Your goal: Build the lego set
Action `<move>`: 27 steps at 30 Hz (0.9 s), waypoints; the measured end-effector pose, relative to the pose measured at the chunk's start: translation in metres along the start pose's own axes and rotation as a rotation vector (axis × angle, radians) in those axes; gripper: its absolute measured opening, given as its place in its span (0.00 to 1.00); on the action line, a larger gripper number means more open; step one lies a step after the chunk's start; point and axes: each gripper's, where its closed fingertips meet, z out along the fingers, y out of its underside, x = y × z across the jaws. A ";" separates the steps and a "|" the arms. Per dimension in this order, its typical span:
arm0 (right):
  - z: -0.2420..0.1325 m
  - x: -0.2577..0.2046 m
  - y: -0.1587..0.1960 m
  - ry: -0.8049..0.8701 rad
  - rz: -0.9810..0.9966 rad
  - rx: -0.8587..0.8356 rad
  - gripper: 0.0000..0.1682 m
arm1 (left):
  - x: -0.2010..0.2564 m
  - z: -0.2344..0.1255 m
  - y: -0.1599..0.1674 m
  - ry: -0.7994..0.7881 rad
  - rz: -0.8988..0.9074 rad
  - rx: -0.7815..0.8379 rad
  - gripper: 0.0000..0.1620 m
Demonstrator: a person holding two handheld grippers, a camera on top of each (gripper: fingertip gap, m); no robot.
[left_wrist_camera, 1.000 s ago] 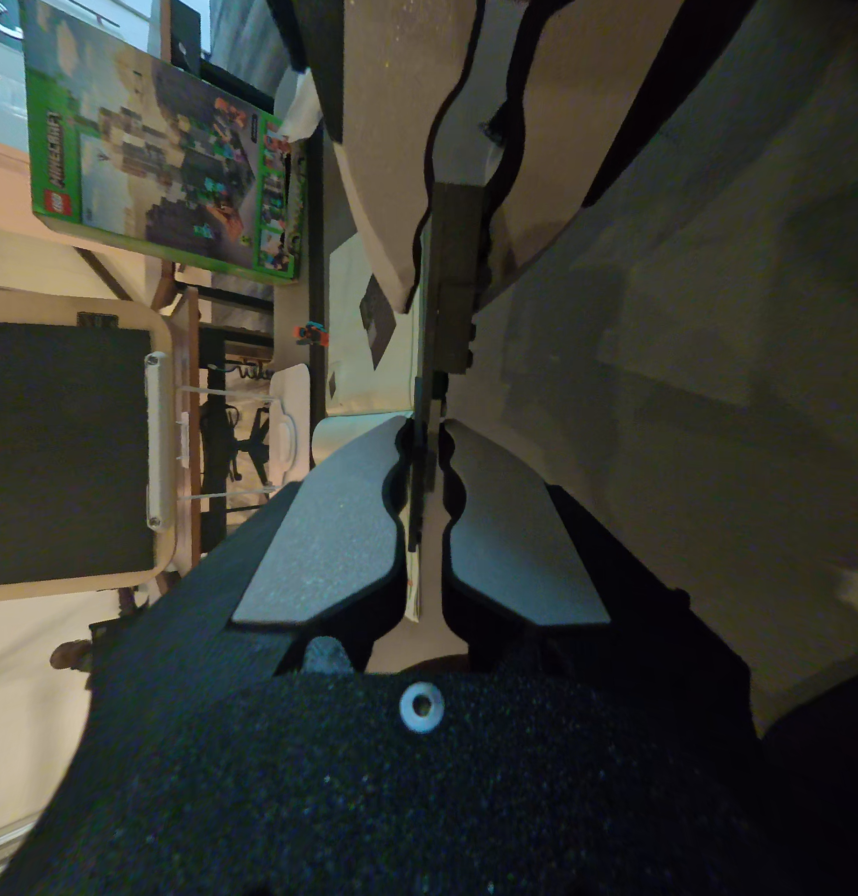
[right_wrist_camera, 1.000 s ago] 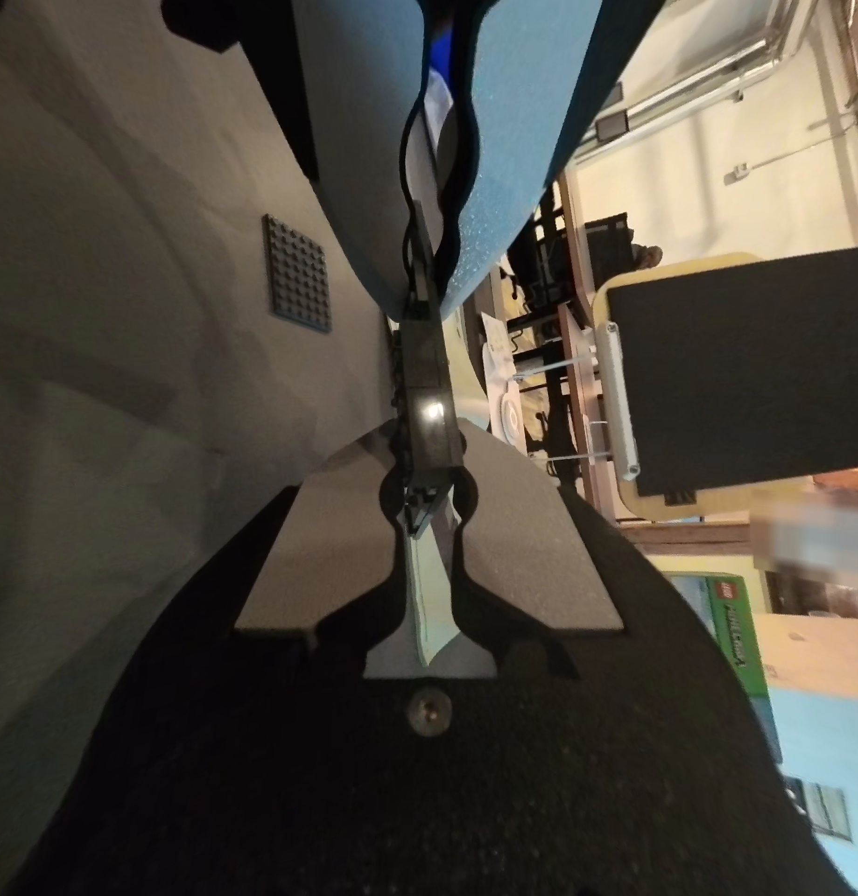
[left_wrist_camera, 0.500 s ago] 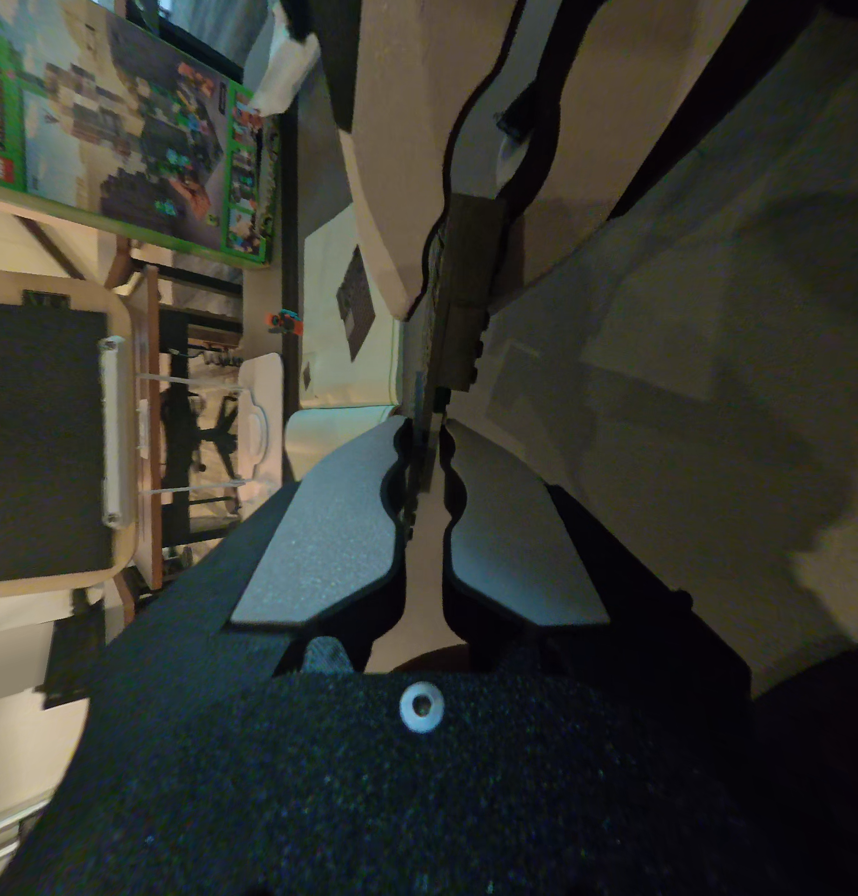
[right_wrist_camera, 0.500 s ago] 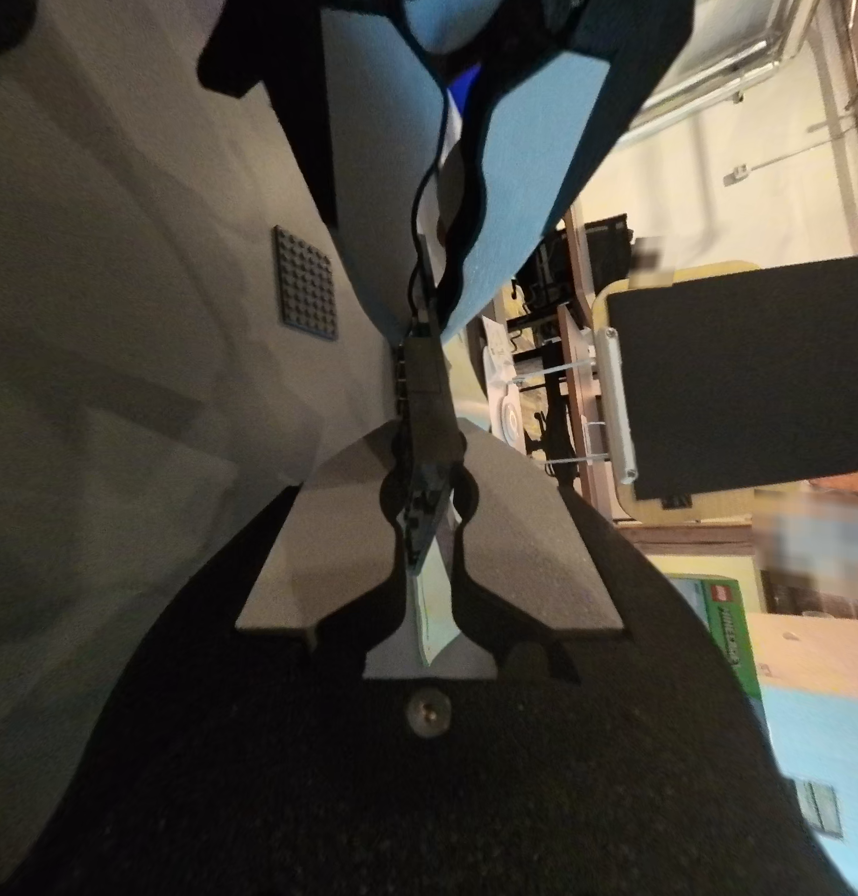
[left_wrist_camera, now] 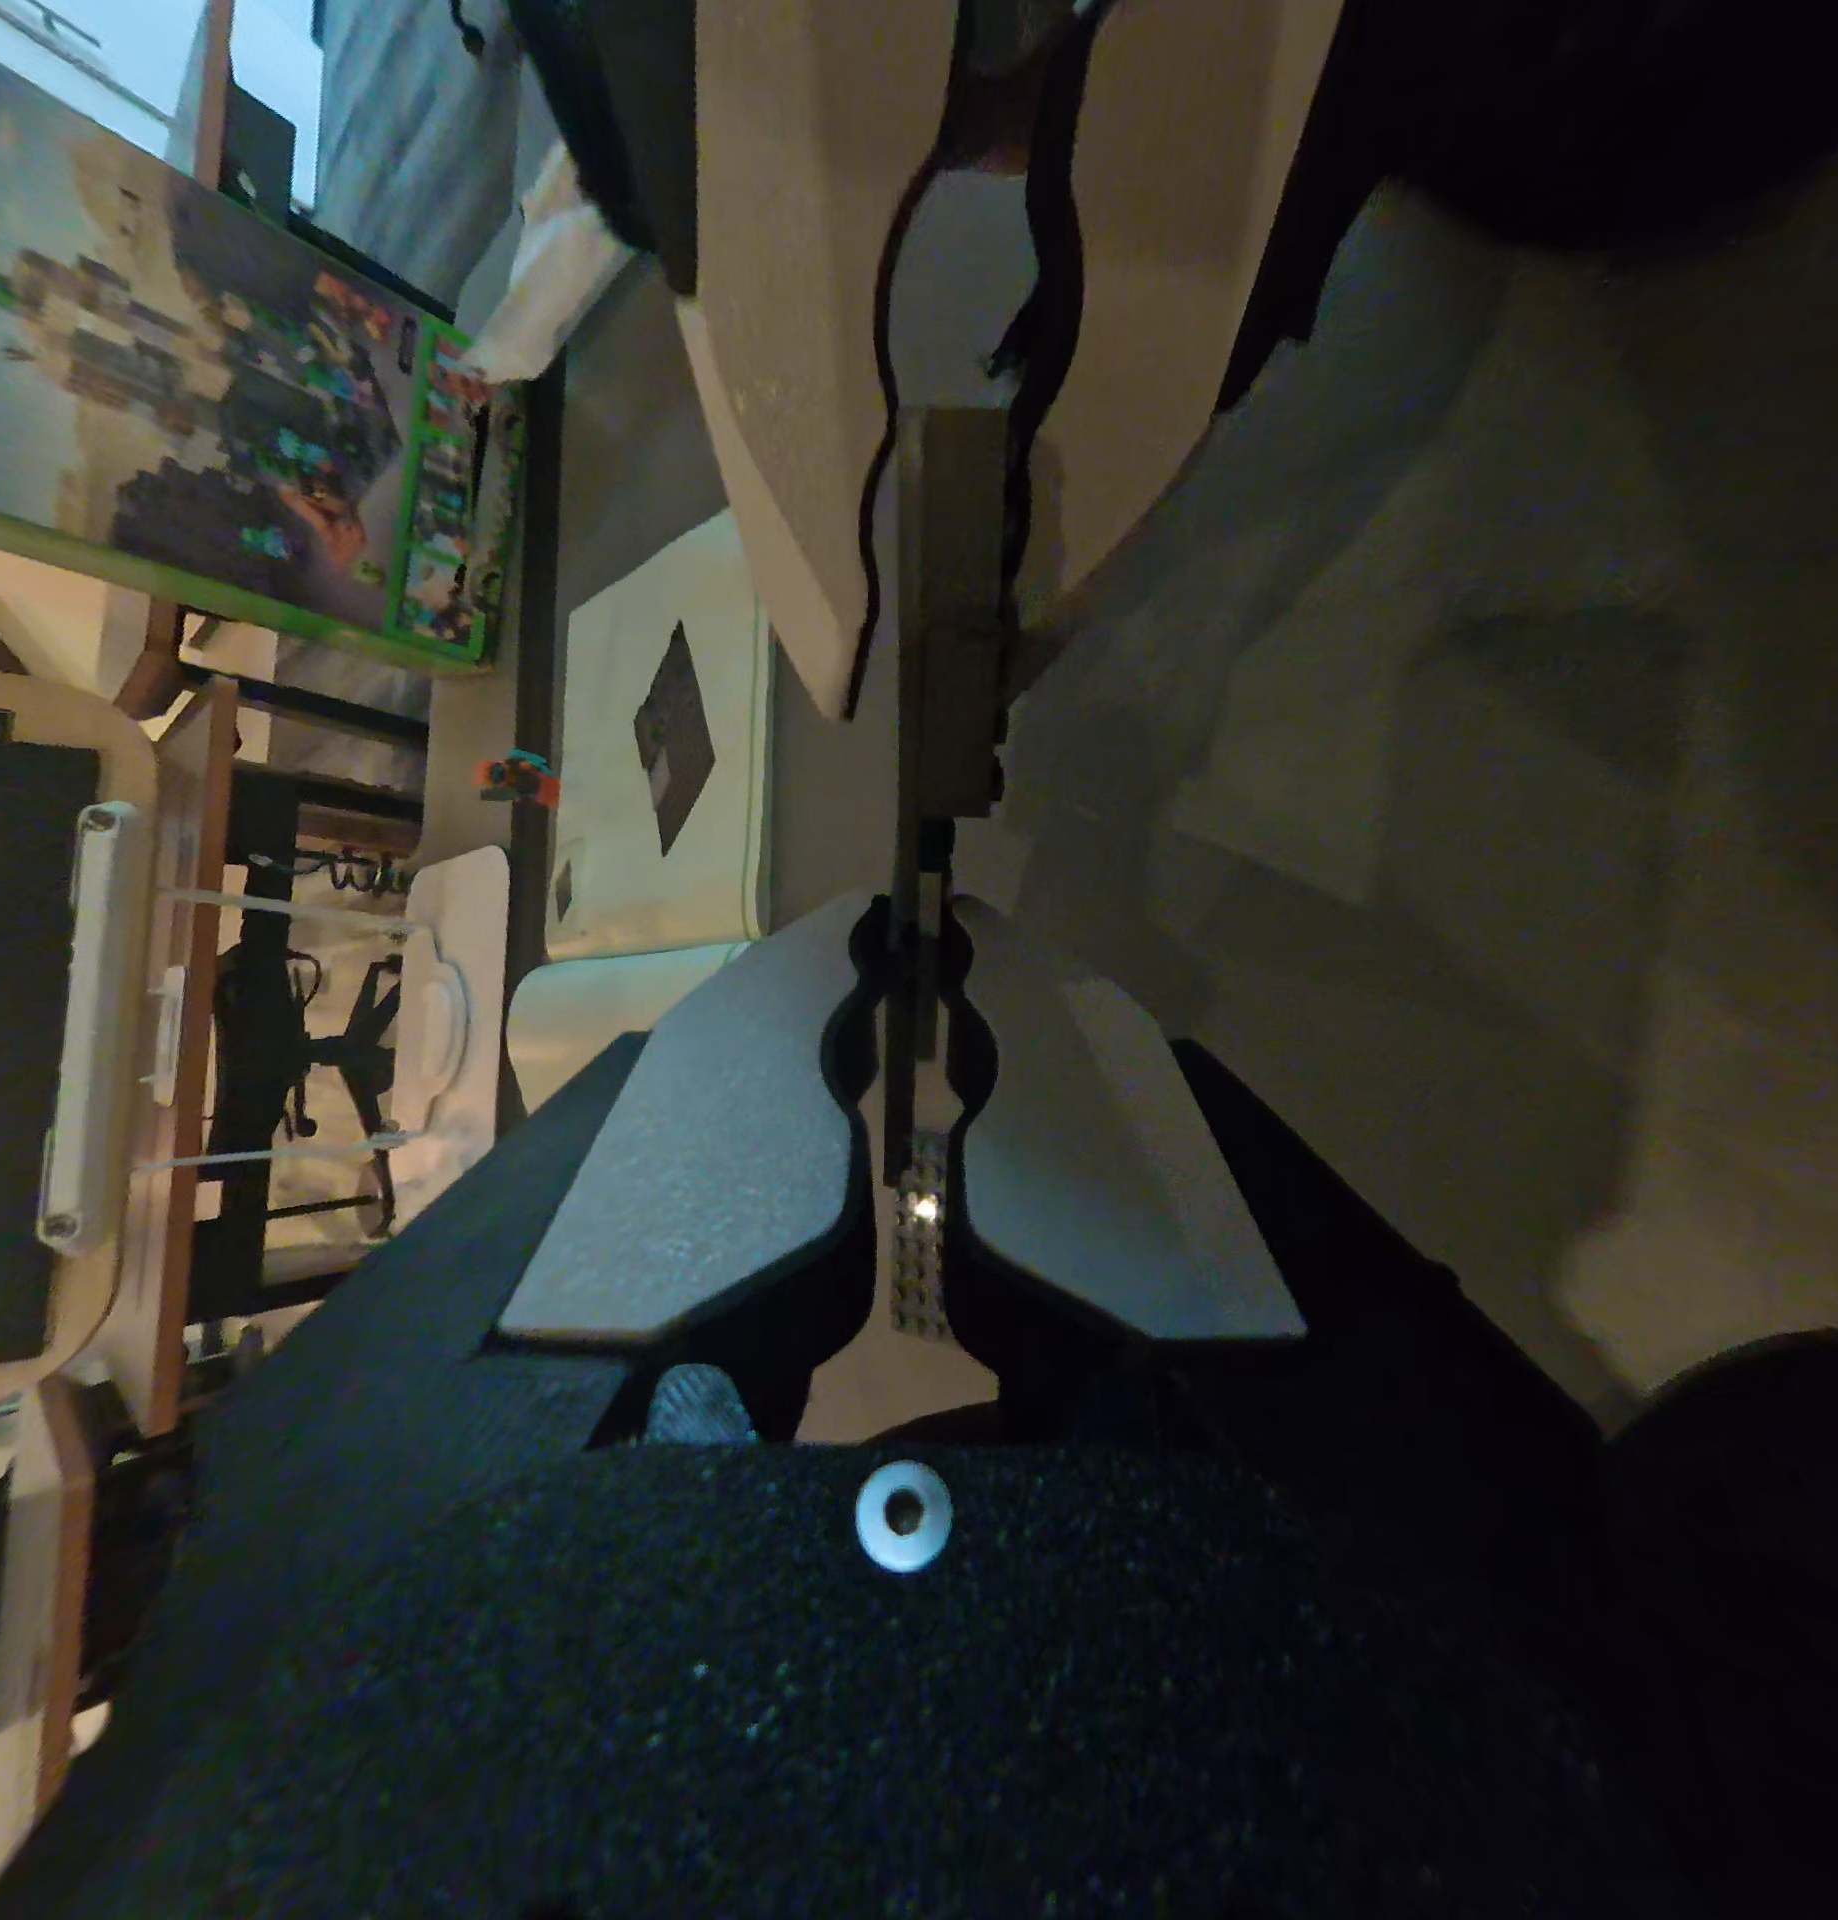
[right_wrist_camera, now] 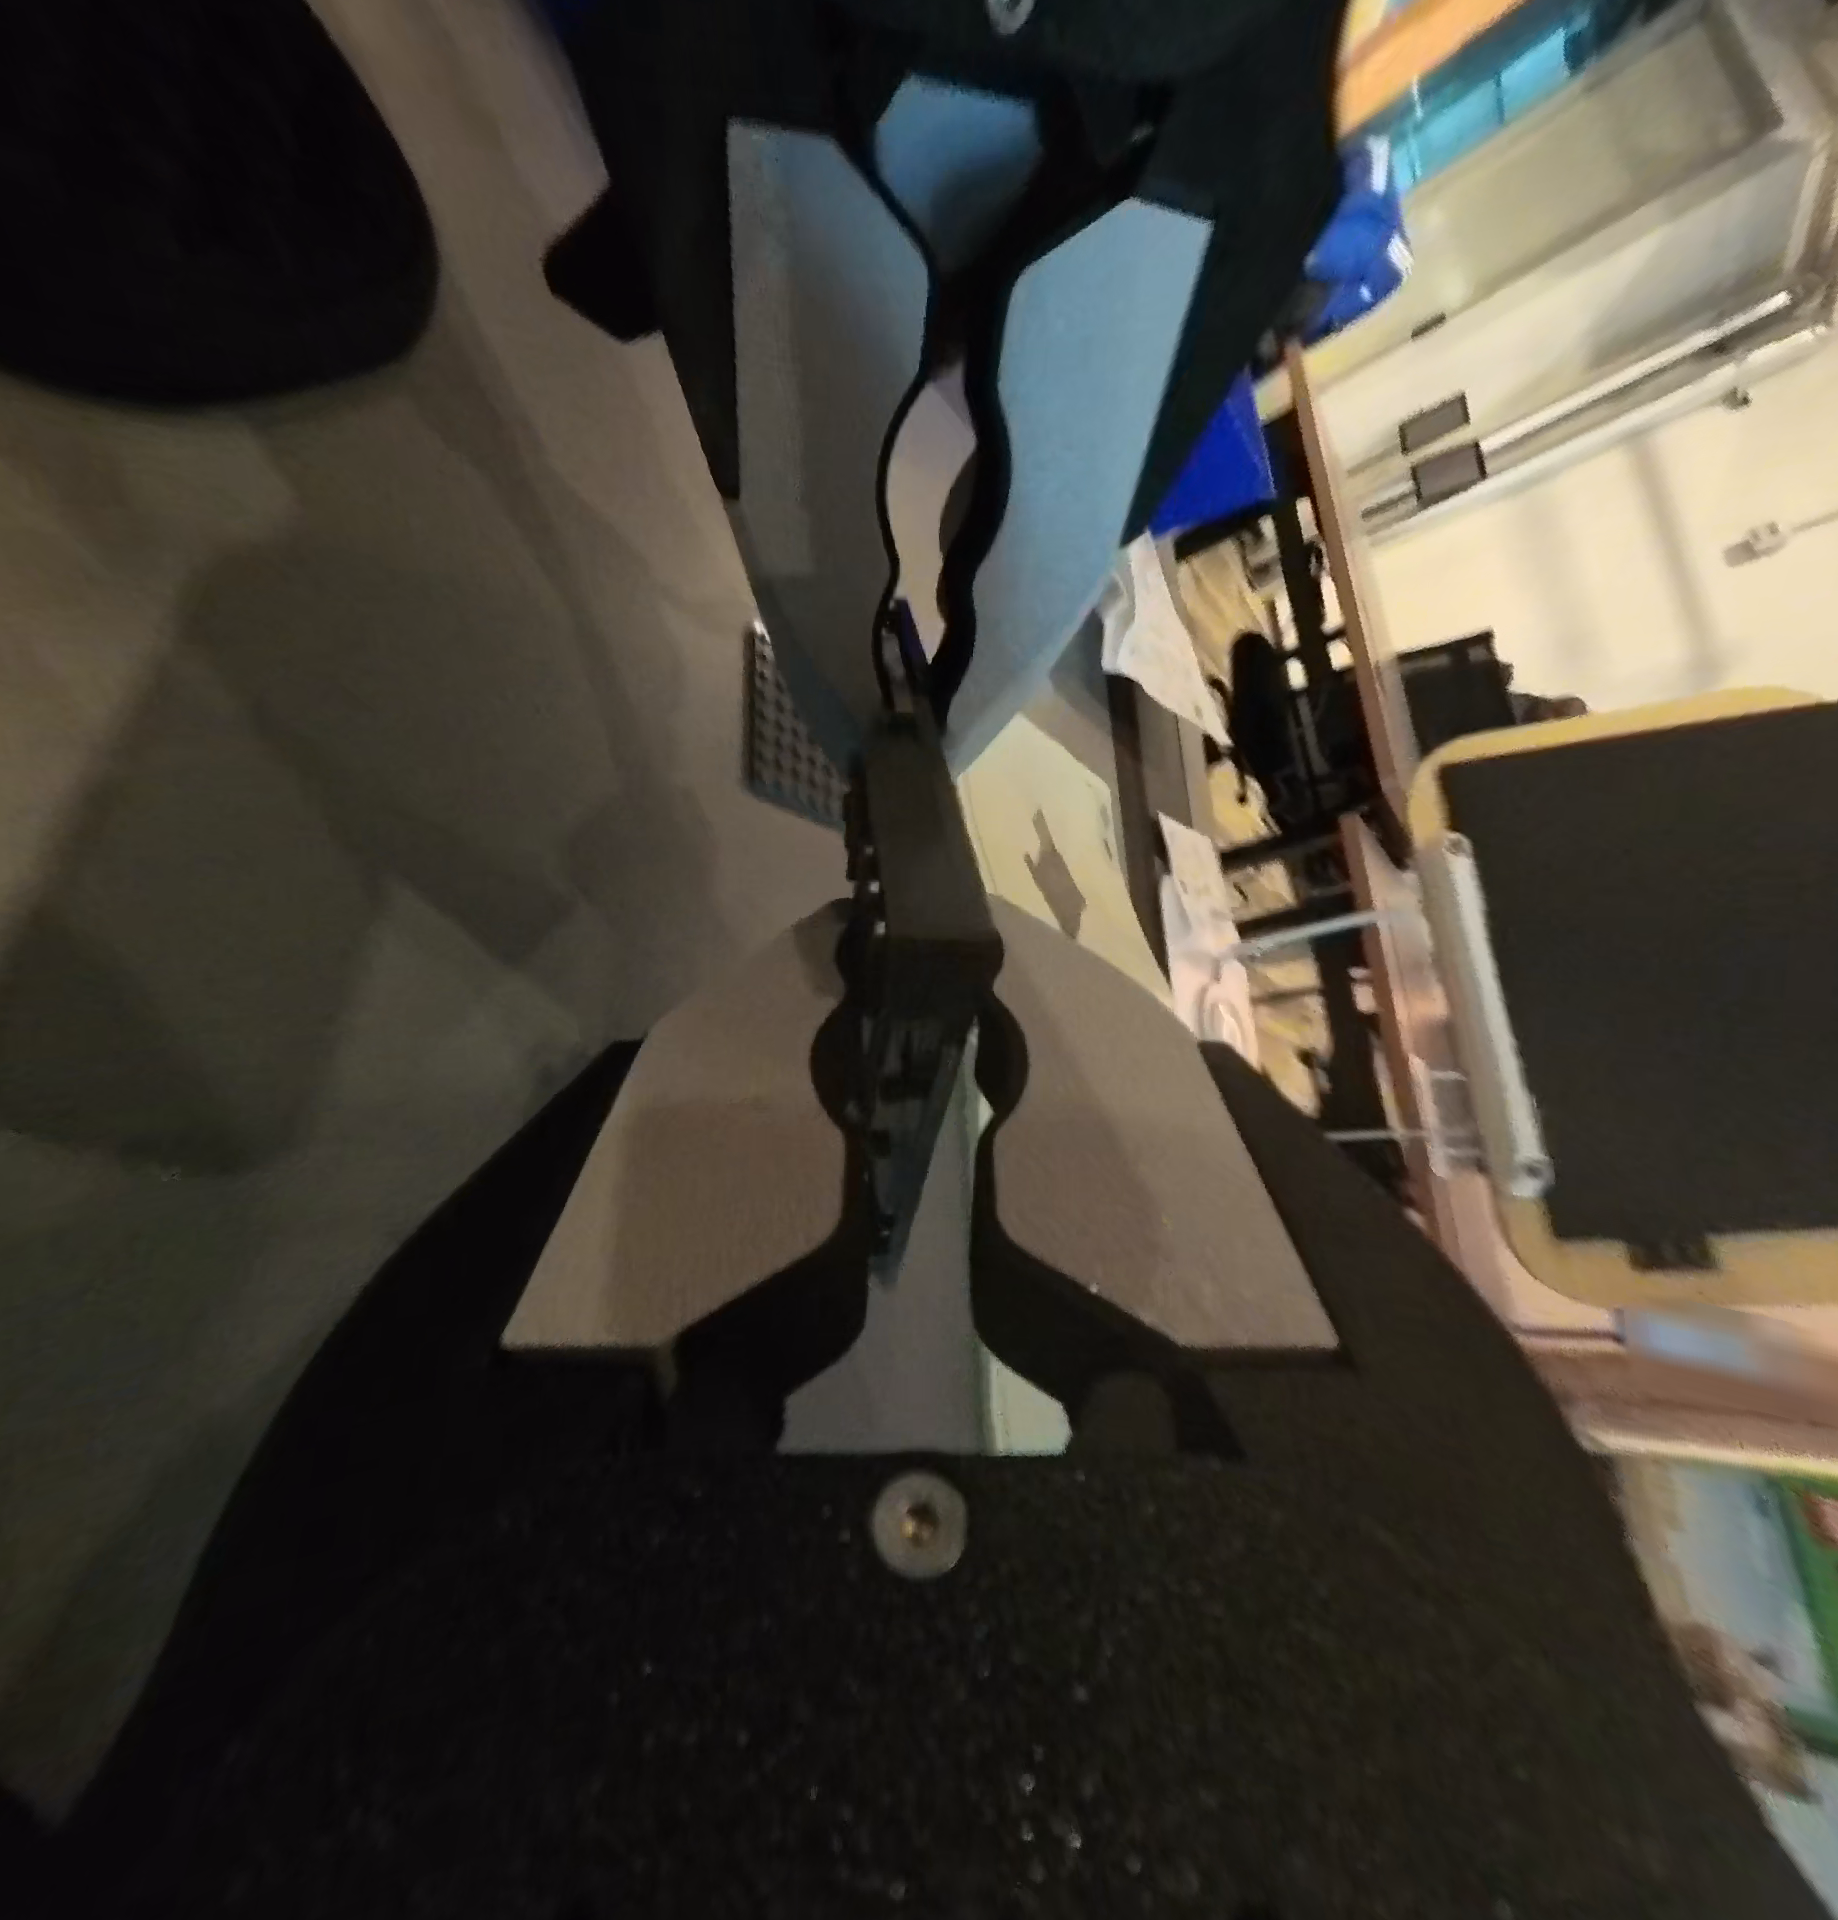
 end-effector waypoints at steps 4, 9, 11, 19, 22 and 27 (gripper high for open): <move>-0.023 0.008 -0.006 -0.073 0.202 0.168 0.17 | -0.005 -0.006 0.004 -0.013 -0.042 0.038 0.05; -0.039 0.012 0.040 -0.103 0.412 0.198 0.31 | -0.003 -0.018 -0.003 0.009 -0.129 0.169 0.05; -0.030 -0.002 0.048 -0.116 0.368 0.173 0.32 | -0.001 -0.020 -0.010 0.017 -0.130 0.211 0.05; -0.007 -0.012 0.003 -0.126 0.391 0.461 0.28 | 0.002 -0.036 -0.045 0.107 -0.143 0.403 0.05; -0.019 -0.001 -0.025 -0.123 0.346 0.575 0.25 | 0.001 -0.049 -0.053 0.143 -0.186 0.499 0.05; -0.028 0.007 -0.046 -0.121 0.291 0.658 0.15 | -0.002 -0.055 -0.061 0.171 -0.202 0.574 0.05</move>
